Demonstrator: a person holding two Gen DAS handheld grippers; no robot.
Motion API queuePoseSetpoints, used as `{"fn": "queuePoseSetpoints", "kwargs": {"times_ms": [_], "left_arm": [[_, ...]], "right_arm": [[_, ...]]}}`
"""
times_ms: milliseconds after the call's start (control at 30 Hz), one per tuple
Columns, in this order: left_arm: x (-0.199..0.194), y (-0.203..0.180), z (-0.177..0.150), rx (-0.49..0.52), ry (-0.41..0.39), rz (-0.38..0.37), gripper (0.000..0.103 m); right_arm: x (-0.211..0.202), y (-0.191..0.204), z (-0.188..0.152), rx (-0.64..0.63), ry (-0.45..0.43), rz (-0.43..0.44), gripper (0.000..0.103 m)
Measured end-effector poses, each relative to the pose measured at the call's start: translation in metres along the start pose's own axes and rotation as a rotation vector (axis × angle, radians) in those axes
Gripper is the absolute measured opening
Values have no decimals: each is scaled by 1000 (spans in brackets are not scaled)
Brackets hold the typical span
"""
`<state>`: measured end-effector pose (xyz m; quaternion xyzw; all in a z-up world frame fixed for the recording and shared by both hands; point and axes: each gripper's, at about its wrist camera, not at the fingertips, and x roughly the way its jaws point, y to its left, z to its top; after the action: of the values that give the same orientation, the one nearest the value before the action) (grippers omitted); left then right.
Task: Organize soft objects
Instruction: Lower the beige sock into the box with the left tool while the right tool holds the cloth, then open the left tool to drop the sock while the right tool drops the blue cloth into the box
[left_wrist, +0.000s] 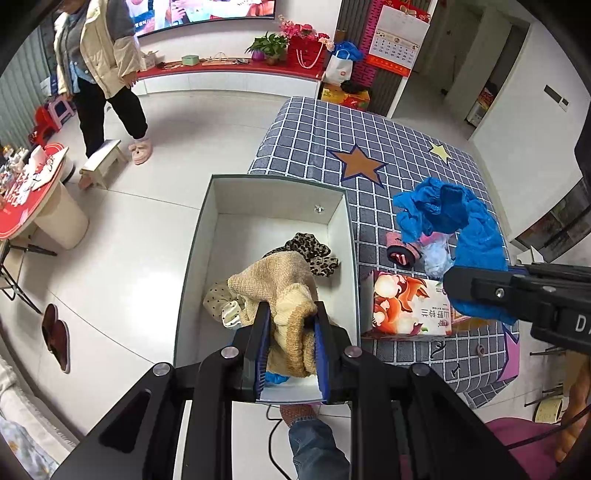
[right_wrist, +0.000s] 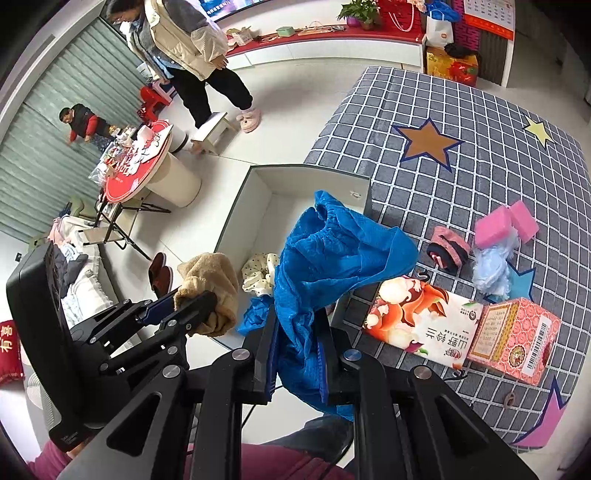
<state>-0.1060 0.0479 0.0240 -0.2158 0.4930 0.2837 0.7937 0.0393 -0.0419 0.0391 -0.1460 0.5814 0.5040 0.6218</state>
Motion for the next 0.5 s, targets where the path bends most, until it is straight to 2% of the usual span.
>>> {"fn": "queuePoseSetpoints", "kwargs": {"times_ms": [500], "left_arm": [[11, 12, -4, -54, 33, -8, 24]], "right_arm": [[15, 9, 10, -31, 48, 9, 17]]}}
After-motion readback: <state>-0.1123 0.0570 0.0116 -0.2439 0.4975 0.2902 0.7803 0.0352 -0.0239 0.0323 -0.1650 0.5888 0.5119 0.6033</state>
